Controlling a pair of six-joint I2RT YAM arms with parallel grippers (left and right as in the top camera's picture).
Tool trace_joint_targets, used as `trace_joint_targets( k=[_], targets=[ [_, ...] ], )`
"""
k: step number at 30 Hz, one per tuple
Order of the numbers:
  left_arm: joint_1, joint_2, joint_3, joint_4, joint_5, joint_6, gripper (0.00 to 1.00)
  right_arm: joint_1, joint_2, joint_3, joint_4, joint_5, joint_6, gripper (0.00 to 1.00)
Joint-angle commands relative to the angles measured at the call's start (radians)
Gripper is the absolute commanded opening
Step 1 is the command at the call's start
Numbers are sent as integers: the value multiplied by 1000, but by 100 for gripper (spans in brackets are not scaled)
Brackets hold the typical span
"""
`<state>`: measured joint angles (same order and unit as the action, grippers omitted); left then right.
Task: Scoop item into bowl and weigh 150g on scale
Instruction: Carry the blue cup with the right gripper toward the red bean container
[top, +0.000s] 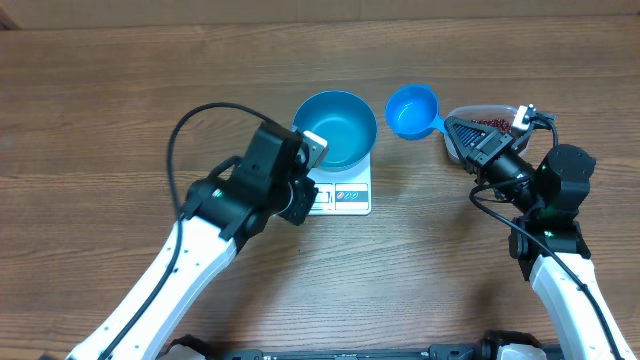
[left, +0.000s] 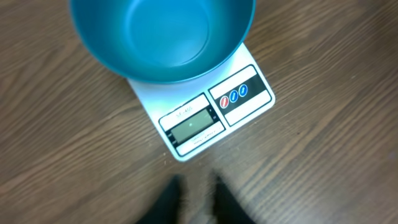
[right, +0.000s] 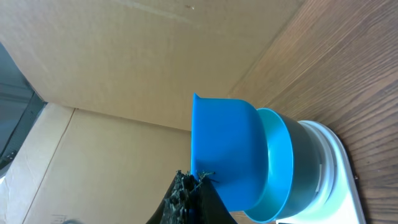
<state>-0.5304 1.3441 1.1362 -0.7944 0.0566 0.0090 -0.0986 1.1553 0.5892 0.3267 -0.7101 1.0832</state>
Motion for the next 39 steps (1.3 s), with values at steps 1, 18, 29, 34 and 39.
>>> trace_joint_targets(
  k=[1,18,29,34,39],
  targets=[
    [-7,61,-4,31,22,22,4,-8,1,21,2,-10,-15,4],
    [-126,230,-4,147,22,219,4,-8,1,21,0,21,-35,4],
    [-144,285,-4,149,19,170,4,-40,-2,22,10,24,-333,4],
    [-145,285,-4,176,23,171,4,-121,-6,22,56,8,-428,4],
    [-145,286,-4,213,23,170,4,-229,-27,22,-27,1,-518,4]
  ],
)
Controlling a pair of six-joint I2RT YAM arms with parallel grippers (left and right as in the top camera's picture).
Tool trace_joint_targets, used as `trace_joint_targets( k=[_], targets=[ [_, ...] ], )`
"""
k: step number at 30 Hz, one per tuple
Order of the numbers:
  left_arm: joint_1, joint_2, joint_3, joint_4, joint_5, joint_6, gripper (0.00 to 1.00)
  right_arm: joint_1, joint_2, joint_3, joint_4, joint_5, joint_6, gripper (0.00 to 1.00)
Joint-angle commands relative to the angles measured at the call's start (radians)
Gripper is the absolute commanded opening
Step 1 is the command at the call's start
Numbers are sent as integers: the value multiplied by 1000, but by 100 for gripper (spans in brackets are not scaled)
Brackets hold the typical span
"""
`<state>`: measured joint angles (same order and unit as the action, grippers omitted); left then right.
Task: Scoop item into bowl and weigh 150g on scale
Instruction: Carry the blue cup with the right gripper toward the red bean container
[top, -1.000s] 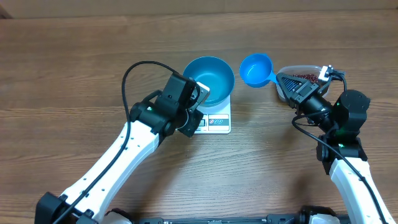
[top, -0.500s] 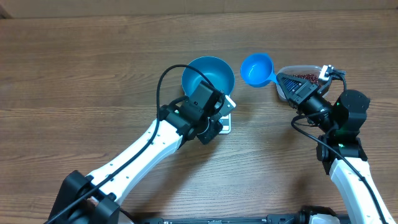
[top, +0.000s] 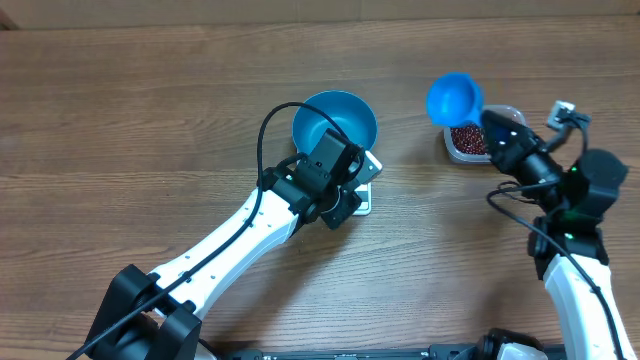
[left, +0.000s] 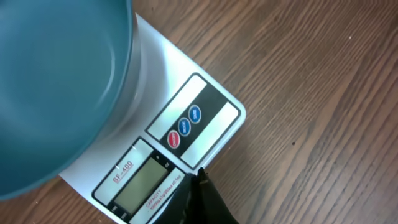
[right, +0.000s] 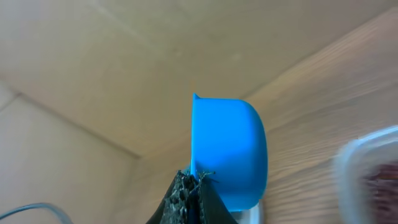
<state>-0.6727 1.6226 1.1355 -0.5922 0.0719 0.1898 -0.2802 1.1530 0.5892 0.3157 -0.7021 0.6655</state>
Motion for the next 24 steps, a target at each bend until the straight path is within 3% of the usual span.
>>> trace_joint_targets(
  k=[1,6,15,20,24],
  targets=[
    [-2,8,-3,14,8,-11,4,-69,-28,22,-37,-7,-122,4],
    [-2,9,-3,20,18,-14,4,-164,-51,22,-108,-43,-204,4],
    [-2,23,-3,40,45,-15,4,-272,-114,46,-134,-138,-215,4],
    [-2,52,-3,51,56,-62,4,-271,-123,168,-358,-53,-232,4],
    [-2,59,-3,53,56,-72,4,-269,-123,297,-630,161,-308,4]
  ],
)
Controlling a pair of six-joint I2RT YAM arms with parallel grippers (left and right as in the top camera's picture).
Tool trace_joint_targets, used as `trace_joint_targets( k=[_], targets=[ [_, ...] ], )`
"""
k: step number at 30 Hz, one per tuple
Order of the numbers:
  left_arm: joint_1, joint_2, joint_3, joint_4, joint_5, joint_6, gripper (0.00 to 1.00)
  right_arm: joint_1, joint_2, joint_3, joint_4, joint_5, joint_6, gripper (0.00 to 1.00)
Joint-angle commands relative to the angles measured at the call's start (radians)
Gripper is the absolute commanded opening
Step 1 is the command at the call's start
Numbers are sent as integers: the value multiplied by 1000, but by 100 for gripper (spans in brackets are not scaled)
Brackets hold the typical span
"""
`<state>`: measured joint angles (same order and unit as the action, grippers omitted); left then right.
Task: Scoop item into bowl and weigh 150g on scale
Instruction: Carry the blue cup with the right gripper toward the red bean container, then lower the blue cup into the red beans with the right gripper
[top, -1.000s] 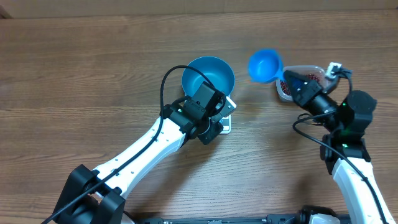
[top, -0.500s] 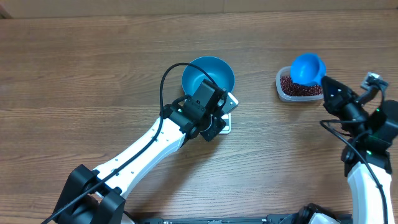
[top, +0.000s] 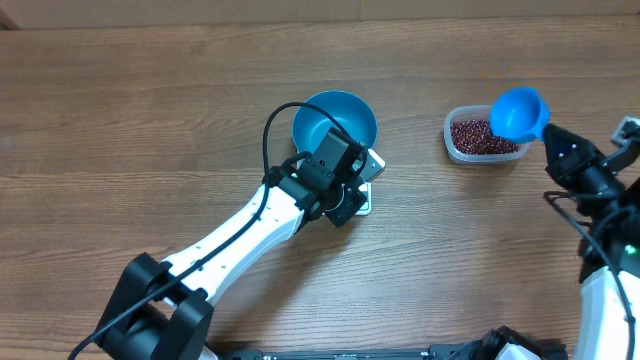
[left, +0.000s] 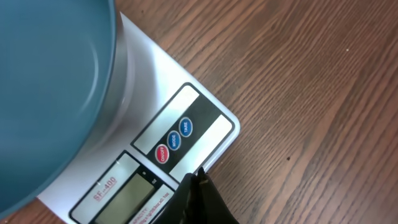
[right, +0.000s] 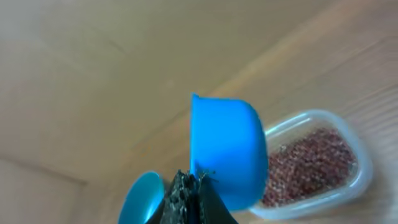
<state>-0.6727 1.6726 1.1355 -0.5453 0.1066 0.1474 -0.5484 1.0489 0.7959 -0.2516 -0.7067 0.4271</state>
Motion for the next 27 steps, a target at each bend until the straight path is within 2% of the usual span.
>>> trace_joint_targets(
  k=[1,7,12,15,21,27],
  targets=[
    [-2,9,-3,12,21,-29,4,-1,-19,123,-132,223,-90,4],
    [-2,9,-3,58,21,-27,4,-1,-18,222,-366,370,-190,4],
    [-2,13,-3,62,17,-8,4,30,-18,227,-381,275,-355,4],
    [-2,29,-3,61,18,-4,4,106,-17,231,-367,314,-400,4],
    [-2,64,-3,71,20,-5,4,282,4,233,-365,507,-368,4],
    [-2,64,-3,63,16,-6,4,391,14,233,-381,647,-297,4]
  ],
)
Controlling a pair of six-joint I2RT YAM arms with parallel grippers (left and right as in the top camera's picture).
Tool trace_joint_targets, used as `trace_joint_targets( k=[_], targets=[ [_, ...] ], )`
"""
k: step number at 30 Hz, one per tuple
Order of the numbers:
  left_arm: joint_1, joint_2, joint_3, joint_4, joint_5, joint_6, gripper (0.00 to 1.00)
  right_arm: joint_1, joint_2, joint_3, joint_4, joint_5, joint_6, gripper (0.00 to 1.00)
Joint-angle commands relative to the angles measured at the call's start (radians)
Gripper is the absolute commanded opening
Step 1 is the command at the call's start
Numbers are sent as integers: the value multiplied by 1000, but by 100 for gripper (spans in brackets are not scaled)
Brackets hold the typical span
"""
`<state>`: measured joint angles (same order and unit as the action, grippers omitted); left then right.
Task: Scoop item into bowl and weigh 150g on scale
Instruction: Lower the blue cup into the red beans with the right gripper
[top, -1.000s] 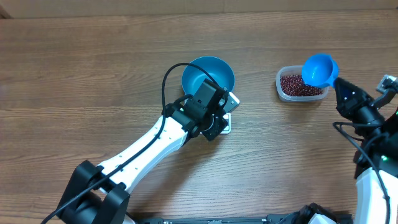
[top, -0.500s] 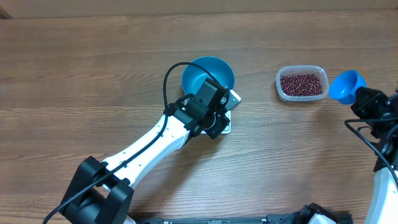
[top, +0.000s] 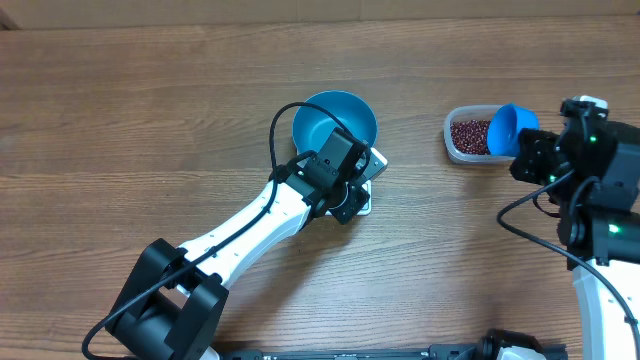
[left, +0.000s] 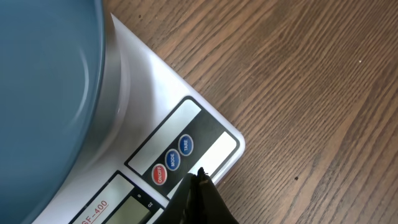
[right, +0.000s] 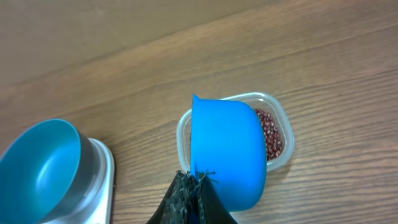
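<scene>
A teal bowl (top: 335, 128) sits empty on the white scale (top: 365, 168). My left gripper (left: 200, 173) is shut, its tips over the scale's button panel (left: 180, 149) beside the three round buttons. My right gripper (right: 198, 176) is shut on the handle of the blue scoop (right: 227, 149), which hangs tilted over the near end of a clear tub of red beans (right: 273, 134). In the overhead view the blue scoop (top: 508, 130) is at the tub's right end (top: 470, 135). Whether the scoop holds beans is hidden.
The scale's display (left: 121, 208) shows partly at the bottom of the left wrist view. A black cable (top: 285, 125) loops over the left arm by the bowl. Bare wooden table (top: 150, 120) surrounds the scale and tub.
The right gripper has tipped the scoop down and brought it lower over the tub's right end. The left gripper tips have shifted slightly along the scale's button panel.
First the scoop was held level between bowl and tub, and the left gripper hung back from the scale's front. Then the left gripper reached the scale's corner and the scoop rose over the tub. Later the scoop was right of the tub; now it tilts into it.
</scene>
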<state>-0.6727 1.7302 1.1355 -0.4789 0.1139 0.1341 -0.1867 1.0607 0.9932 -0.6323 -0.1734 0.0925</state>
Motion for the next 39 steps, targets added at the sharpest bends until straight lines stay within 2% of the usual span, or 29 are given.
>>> trace_joint_targets(
  k=[1,7,17,23,26,39],
  targets=[
    [-2,6,-3,-7,8,8,4,37,4,36,-5,130,46,4],
    [-2,9,-3,-29,-71,-73,4,45,9,36,-24,155,66,4],
    [-2,16,-23,-41,-101,-63,4,45,9,36,-38,222,63,4],
    [-2,16,-36,-14,-151,-138,4,43,9,36,-64,225,56,4],
    [-3,16,-39,8,-150,-137,4,43,8,36,-63,226,55,4],
    [-61,16,-56,31,-90,110,4,40,9,36,-66,225,37,4]
  ],
)
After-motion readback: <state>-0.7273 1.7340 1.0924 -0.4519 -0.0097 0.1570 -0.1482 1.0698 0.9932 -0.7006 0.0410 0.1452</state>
